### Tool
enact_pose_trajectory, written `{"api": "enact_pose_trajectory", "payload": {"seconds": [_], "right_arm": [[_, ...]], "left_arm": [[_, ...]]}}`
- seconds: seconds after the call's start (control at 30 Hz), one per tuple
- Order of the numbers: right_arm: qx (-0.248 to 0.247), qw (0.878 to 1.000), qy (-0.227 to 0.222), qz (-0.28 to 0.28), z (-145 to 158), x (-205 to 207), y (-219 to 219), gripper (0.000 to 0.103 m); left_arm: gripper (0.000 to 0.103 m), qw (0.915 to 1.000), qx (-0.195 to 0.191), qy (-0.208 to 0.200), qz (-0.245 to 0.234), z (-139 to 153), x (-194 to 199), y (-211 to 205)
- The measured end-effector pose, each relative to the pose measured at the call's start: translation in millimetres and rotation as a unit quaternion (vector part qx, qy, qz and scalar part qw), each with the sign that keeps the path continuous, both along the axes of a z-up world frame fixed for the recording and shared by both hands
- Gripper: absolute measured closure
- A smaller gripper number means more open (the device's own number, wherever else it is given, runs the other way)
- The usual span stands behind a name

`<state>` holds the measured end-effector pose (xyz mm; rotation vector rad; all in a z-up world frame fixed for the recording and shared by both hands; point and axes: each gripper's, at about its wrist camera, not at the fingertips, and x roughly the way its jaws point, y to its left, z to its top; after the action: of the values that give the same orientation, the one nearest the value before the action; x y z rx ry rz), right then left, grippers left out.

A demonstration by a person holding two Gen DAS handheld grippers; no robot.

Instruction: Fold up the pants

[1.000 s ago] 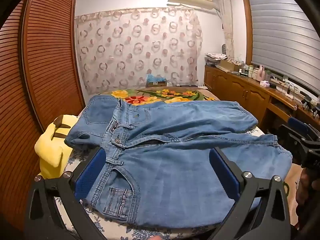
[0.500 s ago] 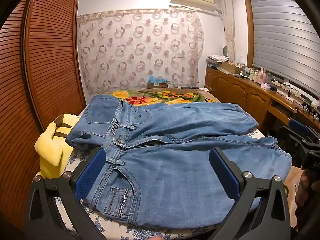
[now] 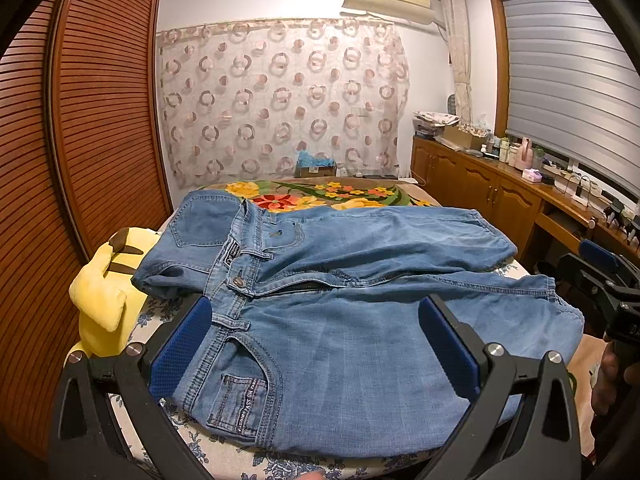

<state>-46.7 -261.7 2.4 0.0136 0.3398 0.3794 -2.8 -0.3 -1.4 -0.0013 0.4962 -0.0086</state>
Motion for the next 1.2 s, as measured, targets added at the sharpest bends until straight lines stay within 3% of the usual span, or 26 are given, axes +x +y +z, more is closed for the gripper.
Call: {"api": "enact_pose_trajectory", "payload": {"seconds": [1.2], "right_arm": [[0.001,1.0,-0.002,0.001,1.0,-1.7,0.3,0.0]], "left_arm": [[0.0,1.0,-0.004,-0.004,0.001,0.6,-1.3,0.6]]}}
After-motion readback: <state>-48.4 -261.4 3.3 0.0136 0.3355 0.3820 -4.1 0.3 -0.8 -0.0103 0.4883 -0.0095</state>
